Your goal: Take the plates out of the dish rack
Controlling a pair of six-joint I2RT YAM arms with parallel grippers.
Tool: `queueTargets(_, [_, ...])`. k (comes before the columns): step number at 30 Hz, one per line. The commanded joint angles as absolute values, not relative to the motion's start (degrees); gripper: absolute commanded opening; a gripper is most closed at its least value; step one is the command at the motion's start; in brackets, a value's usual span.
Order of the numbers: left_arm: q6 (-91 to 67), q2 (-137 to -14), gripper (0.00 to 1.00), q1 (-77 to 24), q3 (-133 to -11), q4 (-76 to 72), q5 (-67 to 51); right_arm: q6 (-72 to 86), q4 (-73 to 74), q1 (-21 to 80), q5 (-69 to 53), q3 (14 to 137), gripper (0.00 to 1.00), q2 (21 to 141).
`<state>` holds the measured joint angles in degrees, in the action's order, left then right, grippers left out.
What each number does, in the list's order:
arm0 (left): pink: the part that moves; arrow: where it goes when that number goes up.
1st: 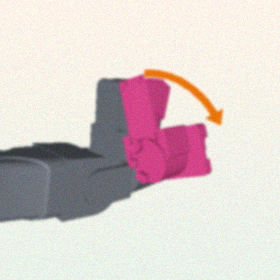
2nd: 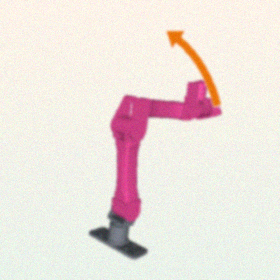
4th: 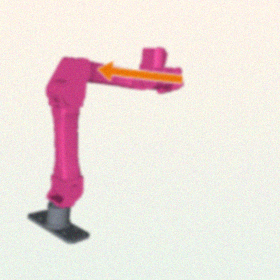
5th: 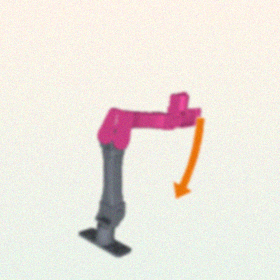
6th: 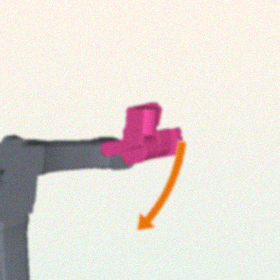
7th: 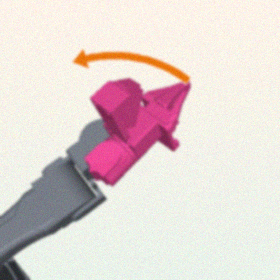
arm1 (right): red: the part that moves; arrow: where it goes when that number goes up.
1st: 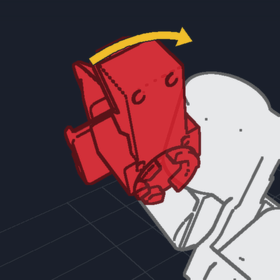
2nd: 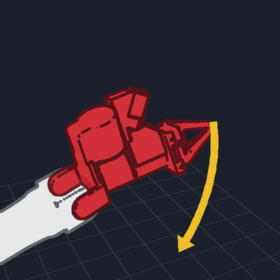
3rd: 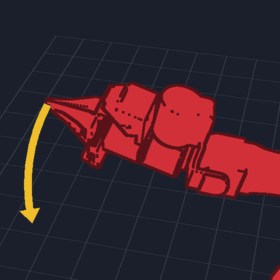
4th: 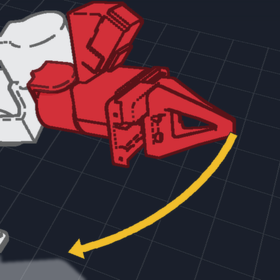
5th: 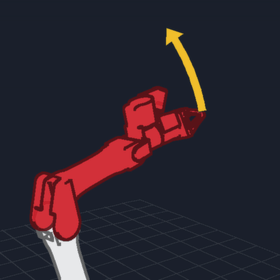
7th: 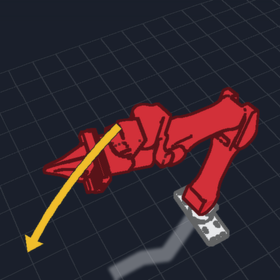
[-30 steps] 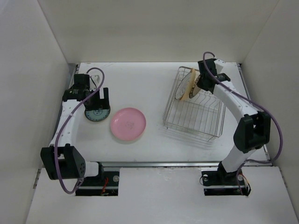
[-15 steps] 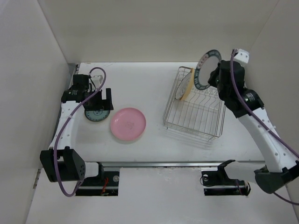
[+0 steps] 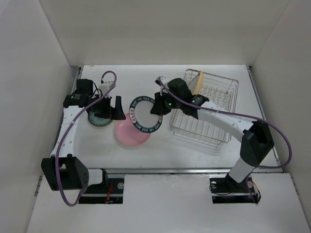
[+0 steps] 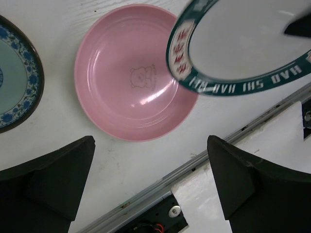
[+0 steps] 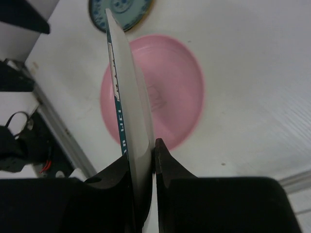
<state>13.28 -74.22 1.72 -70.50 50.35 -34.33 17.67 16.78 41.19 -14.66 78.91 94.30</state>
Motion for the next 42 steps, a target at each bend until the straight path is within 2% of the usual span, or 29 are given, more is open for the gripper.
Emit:
queueTargets(1, [15.47,-72.16,1.0,1.85,-71.28,51.42,-38.24,16.0,5.19,41.92,-26.53,82.79,0.0,93.15])
queueTargets(8, [14.94,-75.84,1.0,1.85,-70.31,49.92,-34.98,17.83,-1.22,43.07,-34.27,81.66,0.0,94.92])
queueTargets(10, [14.94,-76.37,1.0,1.85,-71.01,51.41,-37.69,18.54,-2.64,43.59,-36.98,81.65,0.0,95.54])
queueTargets(12, [15.47,-76.38,0.95,1.85,-72.33,52.63,-40.24,19.07,-2.64,43.59,-37.53,82.18,0.0,97.2])
queueTargets(13, [16.77,-76.38,0.84,1.85,-72.86,53.34,-42.34,19.07,-3.16,43.59,-38.23,82.18,0.0,97.21])
queueTargets(16, [17.31,-76.38,0.58,-0.08,-75.14,55.28,-42.36,19.59,-3.77,43.59,-38.94,82.71,0.0,97.73])
queueTargets(17, [17.31,-76.38,0.43,-0.09,-75.15,55.28,-42.36,19.6,-4.48,43.59,-39.54,82.71,0.0,97.73])
queueTargets(21, [16.53,-76.38,0.0,-0.62,-78.39,56.34,-41.49,19.6,-4.48,43.59,-39.55,82.71,0.0,98.26])
queueTargets(27, [11.43,-77.61,0.0,-0.62,-83.49,57.13,-36.21,19.6,-3.96,43.59,-37.89,82.18,0.0,98.26])
queueTargets(28, [10.38,-78.13,0.0,-0.62,-84.11,57.13,-36.21,19.6,-3.43,43.59,-35.71,82.7,0.04,98.26])
queueTargets(29, [9.15,-78.92,0.0,-0.62,-85.24,55.74,-36.21,19.6,-2.73,43.59,-34.38,83.58,0.11,98.26])
queueTargets(30, [7.23,-78.93,0.0,-0.62,-85.86,55.2,-36.21,19.6,-0.9,43.59,-32.97,84.19,0.31,98.26])
queueTargets(33, [4.49,-82.34,0.0,-0.62,-89.11,53.62,-34.9,20.91,4.02,42.98,-26.04,87.62,0.66,98.26])
queueTargets(37, [-1.22,-87.97,0.0,0.08,-93.16,49.67,-32.27,26.43,6.15,39.73,-11.9,87.72,0.72,94.32])
queueTargets(38, [-2.62,-89.2,0.0,0.09,-93.86,48.44,-31.73,27.67,6.15,39.12,-2.56,86.76,0.76,92.57])
queueTargets(40, [-7.1,-94.37,0.0,1.49,-97.11,45.1,-31.73,31.0,6.67,39.11,6.72,83.24,0.85,87.29])
queueTargets(42, [-10.44,-101.46,0.0,2.28,-102.44,43.16,-31.73,31.73,8.17,38.42,14.37,80.7,0.87,84.48])
